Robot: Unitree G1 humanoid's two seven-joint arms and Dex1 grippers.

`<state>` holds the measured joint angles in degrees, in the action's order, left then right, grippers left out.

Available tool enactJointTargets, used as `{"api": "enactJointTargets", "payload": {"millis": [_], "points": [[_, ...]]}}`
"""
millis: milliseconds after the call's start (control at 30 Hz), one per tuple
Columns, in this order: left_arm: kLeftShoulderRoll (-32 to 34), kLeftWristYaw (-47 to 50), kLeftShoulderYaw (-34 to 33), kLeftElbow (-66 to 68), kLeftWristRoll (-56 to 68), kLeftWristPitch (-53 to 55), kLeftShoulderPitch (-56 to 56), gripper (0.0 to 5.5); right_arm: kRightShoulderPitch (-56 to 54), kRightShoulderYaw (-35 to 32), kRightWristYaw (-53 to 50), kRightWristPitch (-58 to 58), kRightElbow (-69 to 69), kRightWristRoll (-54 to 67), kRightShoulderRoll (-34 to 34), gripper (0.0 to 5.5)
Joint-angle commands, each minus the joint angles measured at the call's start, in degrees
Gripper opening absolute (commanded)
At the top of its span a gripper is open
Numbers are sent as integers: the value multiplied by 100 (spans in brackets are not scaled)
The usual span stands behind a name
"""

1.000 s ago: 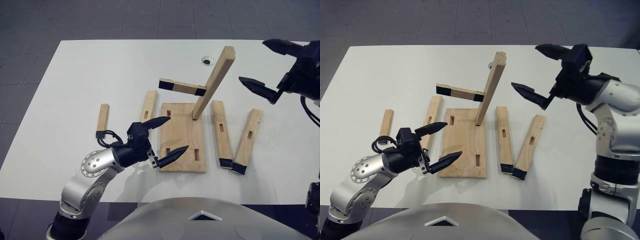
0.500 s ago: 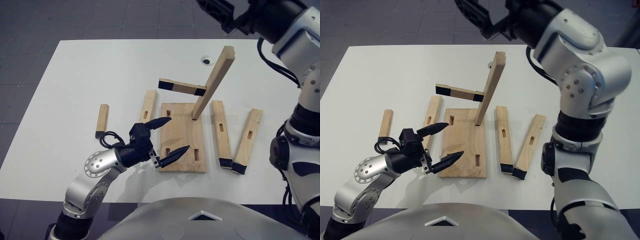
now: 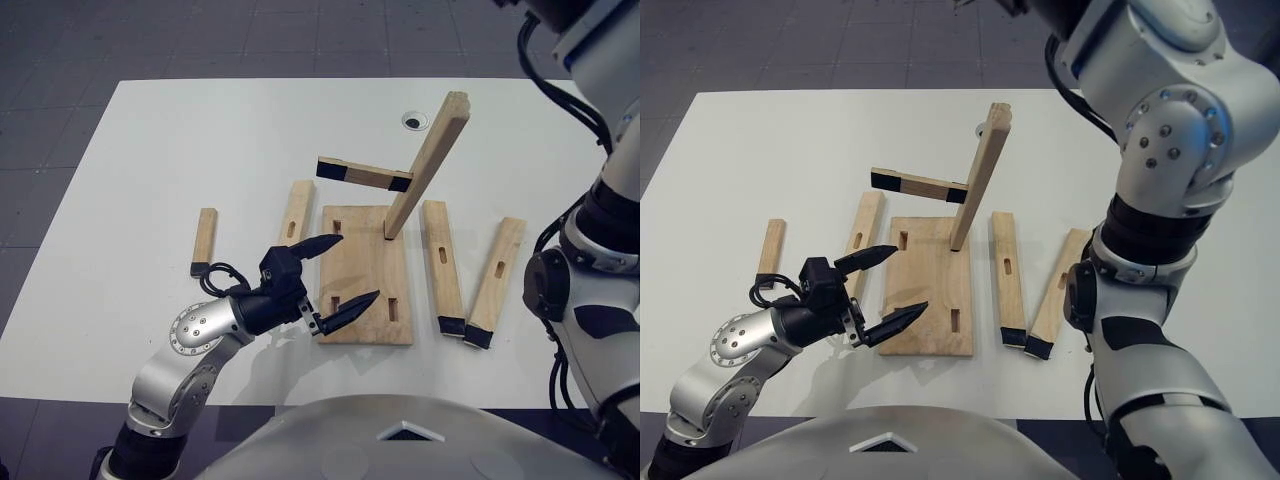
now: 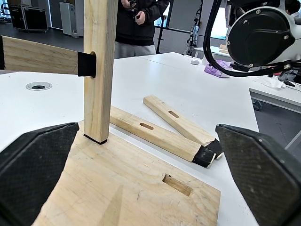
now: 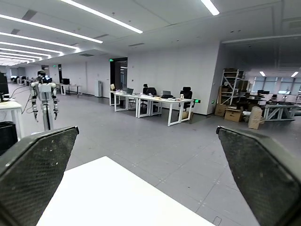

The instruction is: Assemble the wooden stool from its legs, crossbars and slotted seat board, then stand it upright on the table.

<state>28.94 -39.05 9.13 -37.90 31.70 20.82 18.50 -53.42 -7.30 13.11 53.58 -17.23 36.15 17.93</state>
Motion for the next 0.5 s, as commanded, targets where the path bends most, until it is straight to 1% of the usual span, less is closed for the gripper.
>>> {"api": "enactJointTargets", "payload": {"millis": [33,167,300,400,500], "points": [[16,33,-24,-35,2,44,-5,541,871,405,70,115,207,-191,-56,549],[34,9,-55,-39,36,54,2,541,1707,778,104,138,328,-353,-192,549],[36,-13,-66,-29,53,65,-17,541,1934,890,127,46,383,-452,-297,549],[30,-16,-57,-11,57,60,-33,541,1967,877,160,-47,397,-478,-341,549],[20,-7,-37,0,43,50,-27,541,1826,628,174,-335,283,-327,-506,549]]}}
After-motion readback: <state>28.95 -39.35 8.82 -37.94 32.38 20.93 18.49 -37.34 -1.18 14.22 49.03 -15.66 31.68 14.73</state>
